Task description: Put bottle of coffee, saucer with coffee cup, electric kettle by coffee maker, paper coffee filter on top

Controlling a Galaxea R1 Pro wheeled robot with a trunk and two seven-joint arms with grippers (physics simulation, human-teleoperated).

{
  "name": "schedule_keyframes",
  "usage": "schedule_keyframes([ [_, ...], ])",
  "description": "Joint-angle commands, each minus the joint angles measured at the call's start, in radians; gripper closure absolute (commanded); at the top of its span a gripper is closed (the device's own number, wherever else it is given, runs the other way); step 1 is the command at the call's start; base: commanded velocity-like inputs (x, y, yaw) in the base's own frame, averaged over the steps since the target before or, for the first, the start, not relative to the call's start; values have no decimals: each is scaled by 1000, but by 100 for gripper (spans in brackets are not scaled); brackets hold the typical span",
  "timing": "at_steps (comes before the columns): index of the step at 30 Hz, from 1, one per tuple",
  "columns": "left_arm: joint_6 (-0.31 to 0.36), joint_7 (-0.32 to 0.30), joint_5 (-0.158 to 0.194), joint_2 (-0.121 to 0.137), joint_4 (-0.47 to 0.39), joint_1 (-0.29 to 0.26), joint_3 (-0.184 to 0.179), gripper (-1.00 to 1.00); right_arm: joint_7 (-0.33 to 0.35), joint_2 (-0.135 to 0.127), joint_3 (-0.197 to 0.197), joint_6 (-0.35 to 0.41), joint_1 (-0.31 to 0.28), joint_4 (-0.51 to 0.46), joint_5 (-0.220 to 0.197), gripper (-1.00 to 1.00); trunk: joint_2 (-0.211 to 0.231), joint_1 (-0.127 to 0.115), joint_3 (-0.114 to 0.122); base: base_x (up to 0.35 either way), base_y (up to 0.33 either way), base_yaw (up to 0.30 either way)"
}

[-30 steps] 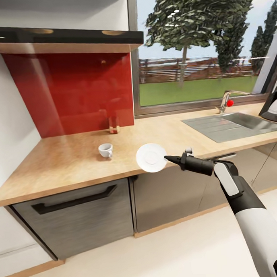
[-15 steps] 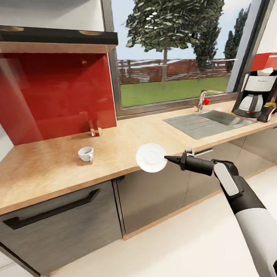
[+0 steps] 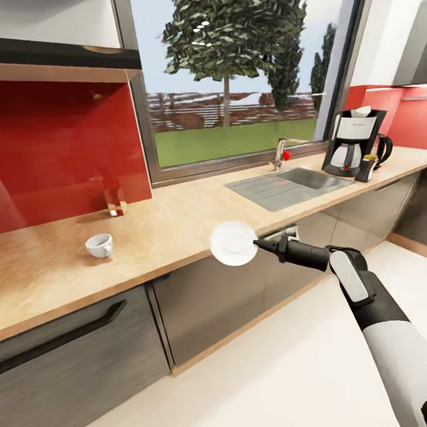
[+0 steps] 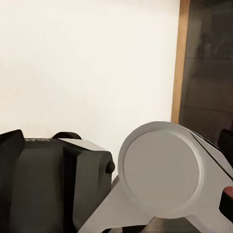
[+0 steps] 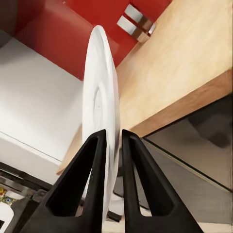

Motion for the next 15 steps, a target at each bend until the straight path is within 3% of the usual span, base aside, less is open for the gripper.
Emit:
schedule_keyframes([
  [1,11,-3,9,0,-1,0,-8,-100,5,0,1,5,-1,1,-3,100,-1,0,-1,0,0,-266],
  [15,11,-3,9,0,-1,0,-8,-100,4,0,1,4,-1,3,-3,100,-1,0,-1,0,0,-266],
])
